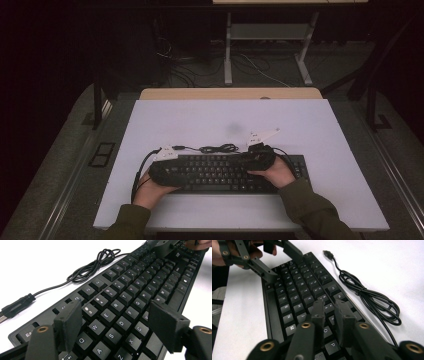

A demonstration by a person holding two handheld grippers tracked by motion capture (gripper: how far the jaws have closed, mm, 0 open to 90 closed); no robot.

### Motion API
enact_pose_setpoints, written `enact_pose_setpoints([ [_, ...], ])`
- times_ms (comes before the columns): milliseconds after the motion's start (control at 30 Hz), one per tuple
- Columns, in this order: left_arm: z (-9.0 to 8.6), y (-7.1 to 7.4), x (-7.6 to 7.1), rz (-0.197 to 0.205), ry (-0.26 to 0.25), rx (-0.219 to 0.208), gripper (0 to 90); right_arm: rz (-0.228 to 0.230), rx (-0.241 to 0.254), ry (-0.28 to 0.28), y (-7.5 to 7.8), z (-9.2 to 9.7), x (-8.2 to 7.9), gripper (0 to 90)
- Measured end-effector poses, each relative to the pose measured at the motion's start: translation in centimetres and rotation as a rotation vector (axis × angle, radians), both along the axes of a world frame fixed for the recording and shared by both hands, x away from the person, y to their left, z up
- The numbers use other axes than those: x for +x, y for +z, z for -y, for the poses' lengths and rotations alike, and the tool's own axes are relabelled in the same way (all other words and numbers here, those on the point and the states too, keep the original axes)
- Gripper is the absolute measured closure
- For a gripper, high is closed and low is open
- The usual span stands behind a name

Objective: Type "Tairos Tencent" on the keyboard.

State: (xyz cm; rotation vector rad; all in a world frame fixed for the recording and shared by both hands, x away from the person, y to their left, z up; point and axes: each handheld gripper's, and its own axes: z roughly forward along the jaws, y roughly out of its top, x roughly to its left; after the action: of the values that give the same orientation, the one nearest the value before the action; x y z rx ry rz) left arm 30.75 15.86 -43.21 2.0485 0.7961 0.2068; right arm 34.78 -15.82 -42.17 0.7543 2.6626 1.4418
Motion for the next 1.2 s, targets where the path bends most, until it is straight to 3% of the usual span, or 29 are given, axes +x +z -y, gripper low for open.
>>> enact_pose_setpoints([
  [233, 0.1, -0.1, 0.0, 0.001, 0.001, 0.001, 24.0, -0.013, -0.026, 0.028, -0.2, -0.1, 0.0, 89.3],
  [833, 0.1, 0.0, 0.0, 0.004, 0.006, 0.003, 22.6, -0.021, -0.114, 0.040, -1.2, -1.0, -0.1, 89.3],
  [1200, 0.1, 0.0, -0.1, 0.006, 0.008, 0.006, 22.6, -0.012, -0.139, 0.037, -1.4, -1.3, -0.2, 89.3],
])
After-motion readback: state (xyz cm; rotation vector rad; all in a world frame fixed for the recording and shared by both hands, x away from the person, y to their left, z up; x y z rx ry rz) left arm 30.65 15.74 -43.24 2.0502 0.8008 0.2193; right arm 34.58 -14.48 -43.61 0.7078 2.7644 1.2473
